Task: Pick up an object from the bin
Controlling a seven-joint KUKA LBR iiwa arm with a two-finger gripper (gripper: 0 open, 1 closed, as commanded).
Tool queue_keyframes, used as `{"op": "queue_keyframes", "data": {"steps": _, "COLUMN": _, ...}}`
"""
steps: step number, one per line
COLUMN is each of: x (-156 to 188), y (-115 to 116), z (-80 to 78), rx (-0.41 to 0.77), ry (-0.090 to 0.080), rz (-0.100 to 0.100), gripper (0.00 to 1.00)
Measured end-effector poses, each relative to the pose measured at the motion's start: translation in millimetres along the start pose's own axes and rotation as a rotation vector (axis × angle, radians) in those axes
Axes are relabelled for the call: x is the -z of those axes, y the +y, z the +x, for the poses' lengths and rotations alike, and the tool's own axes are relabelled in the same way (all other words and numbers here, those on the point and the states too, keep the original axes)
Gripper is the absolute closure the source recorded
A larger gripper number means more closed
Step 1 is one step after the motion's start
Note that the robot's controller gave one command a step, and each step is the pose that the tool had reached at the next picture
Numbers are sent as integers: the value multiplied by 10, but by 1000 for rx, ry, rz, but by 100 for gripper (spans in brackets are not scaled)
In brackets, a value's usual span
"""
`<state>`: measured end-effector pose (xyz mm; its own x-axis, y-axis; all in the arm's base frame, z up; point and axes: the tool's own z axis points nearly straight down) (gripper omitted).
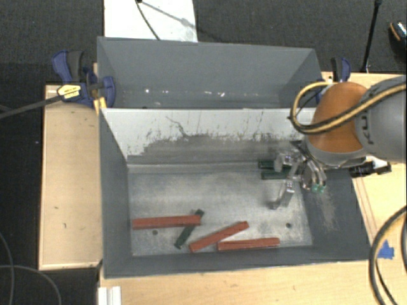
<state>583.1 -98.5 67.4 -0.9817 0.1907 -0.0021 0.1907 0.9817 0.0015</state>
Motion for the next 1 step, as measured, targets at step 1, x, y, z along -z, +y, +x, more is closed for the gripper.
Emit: {"op": "queue_keyframes", "data": {"steps": 1, "x": 67, "y": 504, "z": 4, "rx": -5, "ry": -4, "rz": -1, "gripper": 0}}
